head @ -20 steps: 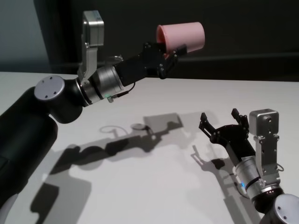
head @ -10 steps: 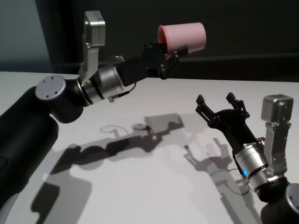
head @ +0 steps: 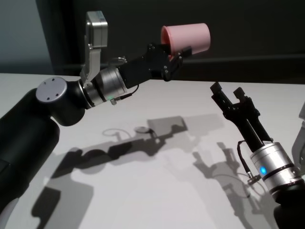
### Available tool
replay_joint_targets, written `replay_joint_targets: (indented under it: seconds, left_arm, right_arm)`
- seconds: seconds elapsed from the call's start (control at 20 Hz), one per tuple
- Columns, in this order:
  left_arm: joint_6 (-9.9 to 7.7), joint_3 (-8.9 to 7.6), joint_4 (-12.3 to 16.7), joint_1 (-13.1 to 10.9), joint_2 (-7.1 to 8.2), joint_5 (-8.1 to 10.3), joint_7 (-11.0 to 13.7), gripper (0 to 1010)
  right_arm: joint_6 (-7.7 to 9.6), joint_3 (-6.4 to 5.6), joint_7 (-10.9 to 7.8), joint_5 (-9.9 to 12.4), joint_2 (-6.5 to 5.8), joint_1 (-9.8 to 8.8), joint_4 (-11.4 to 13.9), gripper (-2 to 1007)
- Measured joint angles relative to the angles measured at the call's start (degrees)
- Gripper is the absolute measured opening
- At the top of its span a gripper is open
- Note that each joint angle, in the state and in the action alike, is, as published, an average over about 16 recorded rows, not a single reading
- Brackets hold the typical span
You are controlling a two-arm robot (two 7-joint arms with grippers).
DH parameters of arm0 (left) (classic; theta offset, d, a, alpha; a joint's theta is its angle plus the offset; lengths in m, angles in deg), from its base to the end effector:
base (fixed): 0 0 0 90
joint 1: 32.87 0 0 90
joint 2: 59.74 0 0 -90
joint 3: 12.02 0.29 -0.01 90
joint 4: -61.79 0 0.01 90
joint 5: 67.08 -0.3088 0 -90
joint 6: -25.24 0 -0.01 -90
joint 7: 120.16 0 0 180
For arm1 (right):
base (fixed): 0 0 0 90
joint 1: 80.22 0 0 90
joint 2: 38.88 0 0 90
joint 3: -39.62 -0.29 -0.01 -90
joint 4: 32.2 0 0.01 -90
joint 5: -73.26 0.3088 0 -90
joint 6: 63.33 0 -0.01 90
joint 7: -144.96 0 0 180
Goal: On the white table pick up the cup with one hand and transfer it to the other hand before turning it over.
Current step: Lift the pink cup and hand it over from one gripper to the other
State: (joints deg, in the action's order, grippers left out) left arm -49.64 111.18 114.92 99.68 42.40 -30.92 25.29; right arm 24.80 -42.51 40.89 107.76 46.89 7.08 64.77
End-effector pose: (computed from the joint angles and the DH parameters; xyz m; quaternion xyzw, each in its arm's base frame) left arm 0.5032 -0.0354 -0.2252 -0.0949 -0.0737 0.1545 0.9807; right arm 0.3118 0.0253 -0.2786 0.2276 0.1427 -0.5324 0.8028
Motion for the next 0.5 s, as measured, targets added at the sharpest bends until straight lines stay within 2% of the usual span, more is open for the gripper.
replay_joint_targets:
  seconds: [0.2, 0.5]
  left_arm:
    - [0.01, 0.01, 0.0, 0.0, 0.01, -0.02, 0.0, 49]
    - [0.01, 0.01, 0.0, 0.0, 0.02, -0.04, 0.0, 49]
  right_arm:
    - [1.27, -0.91, -3.68, 6.5, 0.47, 0.66, -0.8, 1002]
    - [3.96, -1.78, -8.91, 15.6, 1.24, 2.6, -3.6, 1002]
